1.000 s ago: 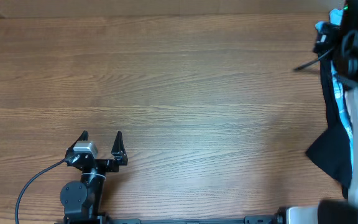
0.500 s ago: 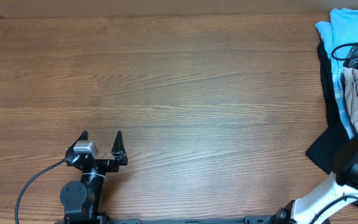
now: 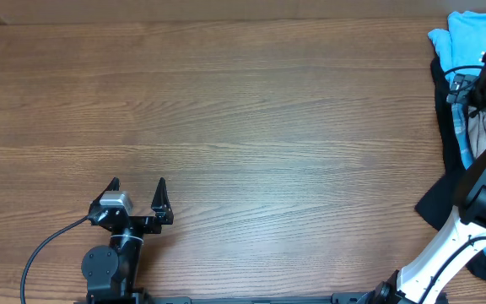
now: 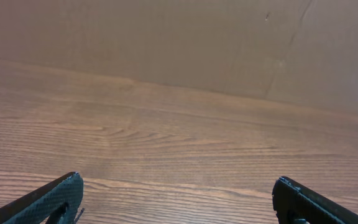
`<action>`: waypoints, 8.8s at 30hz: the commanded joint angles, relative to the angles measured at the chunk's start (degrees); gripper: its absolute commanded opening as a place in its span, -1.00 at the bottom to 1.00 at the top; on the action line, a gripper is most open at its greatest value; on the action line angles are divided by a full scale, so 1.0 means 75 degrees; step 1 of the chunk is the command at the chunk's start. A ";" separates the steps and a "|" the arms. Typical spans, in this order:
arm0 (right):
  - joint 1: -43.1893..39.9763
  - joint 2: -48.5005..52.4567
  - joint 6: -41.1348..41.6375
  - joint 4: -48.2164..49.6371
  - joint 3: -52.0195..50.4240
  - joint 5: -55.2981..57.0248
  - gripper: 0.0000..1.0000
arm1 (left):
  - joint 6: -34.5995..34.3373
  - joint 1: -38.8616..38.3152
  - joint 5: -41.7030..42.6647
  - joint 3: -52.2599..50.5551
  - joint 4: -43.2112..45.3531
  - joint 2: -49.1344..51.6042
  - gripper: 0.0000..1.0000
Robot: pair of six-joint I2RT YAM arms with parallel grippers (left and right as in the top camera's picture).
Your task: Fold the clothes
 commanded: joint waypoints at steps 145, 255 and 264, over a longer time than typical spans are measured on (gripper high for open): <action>0.4599 -0.3401 0.3325 -0.5380 -0.0146 -0.2914 0.59 | 0.0204 -0.0026 0.0845 0.0044 0.0388 -0.0073 1.00; 0.4345 -0.3856 0.6738 0.1119 -0.6502 -0.2436 -0.32 | -0.0548 -0.0012 -0.0067 0.9177 -0.7615 1.0468 1.00; 0.4345 -0.3555 0.7023 0.1320 -0.6502 -0.2570 -0.16 | -0.0545 -0.0012 -0.0079 0.9177 -0.7632 1.0468 1.00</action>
